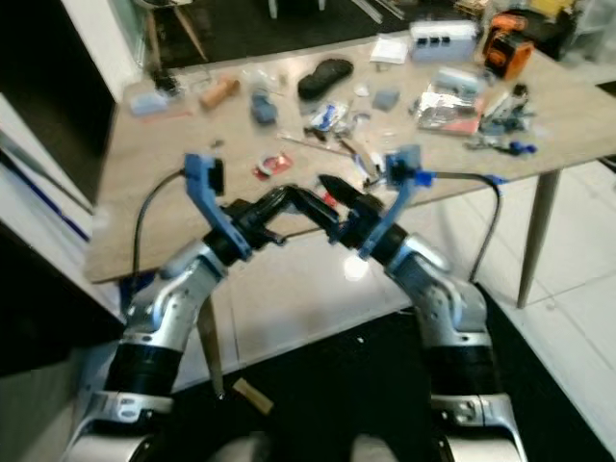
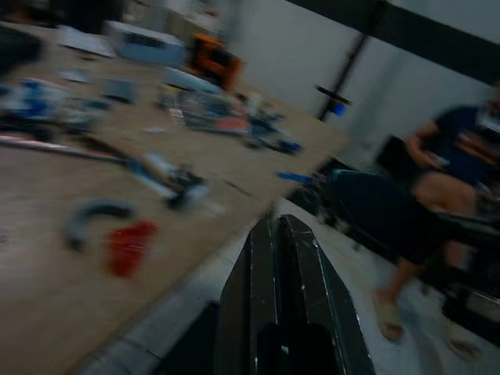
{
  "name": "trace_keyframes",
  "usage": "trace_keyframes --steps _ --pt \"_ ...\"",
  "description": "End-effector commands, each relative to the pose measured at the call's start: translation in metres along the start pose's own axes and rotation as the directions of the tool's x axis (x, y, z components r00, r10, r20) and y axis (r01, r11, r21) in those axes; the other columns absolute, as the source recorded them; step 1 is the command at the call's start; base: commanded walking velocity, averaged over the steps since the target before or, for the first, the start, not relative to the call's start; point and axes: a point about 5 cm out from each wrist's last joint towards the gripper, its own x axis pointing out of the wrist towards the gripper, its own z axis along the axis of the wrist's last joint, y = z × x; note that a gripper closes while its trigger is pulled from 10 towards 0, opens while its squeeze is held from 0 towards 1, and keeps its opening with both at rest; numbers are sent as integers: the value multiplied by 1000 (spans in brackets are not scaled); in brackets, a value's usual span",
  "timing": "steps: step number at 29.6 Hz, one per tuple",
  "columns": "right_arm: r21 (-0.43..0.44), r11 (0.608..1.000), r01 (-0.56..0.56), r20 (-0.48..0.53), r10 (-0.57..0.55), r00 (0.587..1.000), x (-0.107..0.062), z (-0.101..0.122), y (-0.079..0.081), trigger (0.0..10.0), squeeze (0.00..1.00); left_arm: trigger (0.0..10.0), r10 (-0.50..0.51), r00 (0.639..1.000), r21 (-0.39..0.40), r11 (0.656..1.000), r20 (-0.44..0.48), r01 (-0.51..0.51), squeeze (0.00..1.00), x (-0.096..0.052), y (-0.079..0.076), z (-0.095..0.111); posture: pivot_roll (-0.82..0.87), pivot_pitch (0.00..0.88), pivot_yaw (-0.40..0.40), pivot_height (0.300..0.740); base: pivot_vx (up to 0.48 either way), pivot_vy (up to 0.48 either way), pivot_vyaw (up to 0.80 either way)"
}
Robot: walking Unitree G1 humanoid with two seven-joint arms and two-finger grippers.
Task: Picking trash to rubbish bin
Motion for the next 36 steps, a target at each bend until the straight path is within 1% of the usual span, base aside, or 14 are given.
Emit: trace_keyframes --steps 1,5,9,11,13,14,15,36 --pt "0 1000 -12 -6 12 1000 3 -1 3 10000 0 10000 6 1000 5 1000 1 -6 0 -2 2 1 -104 0 31 740 -304 0 0" --pt "1 1000 -5 -19 5 1000 4 -2 3 10000 0 10000 8 1000 0 1000 0 -8 0 -2 3 1 -102 0 32 740 0 0 0" --pt "2 1000 -3 -31 3 1000 4 -3 3 10000 0 10000 -4 1000 8 1000 -10 4 0 -1 2 0 -101 0 31 740 0 0 -800" --pt "4 1000 -1 -45 2 999 4 -4 2 10000 0 10000 -37 999 35 999 -34 38 0 0 -1 -2 -100 0 31 740 0 0 -800" --pt "4 1000 -1 -45 2 999 4 -4 2 10000 0 10000 -37 999 35 999 -34 38 0 0 -1 -2 -100 0 31 740 0 0 -800" --pt "6 1000 -2 -53 2 999 5 -5 2 10000 0 10000 -63 996 47 997 -56 66 0 2 -3 -4 -99 0 29 740 0 0 -800" --pt "7 1000 -2 -55 3 998 5 -5 2 10000 0 10000 -68 996 47 996 -61 71 0 2 -3 -4 -99 0 29 740 0 0 -800" --pt "10 1000 -8 -74 9 997 5 -6 2 10000 0 10000 -89 994 45 995 -66 92 0 3 -4 -5 -97 0 27 740 0 0 -800"
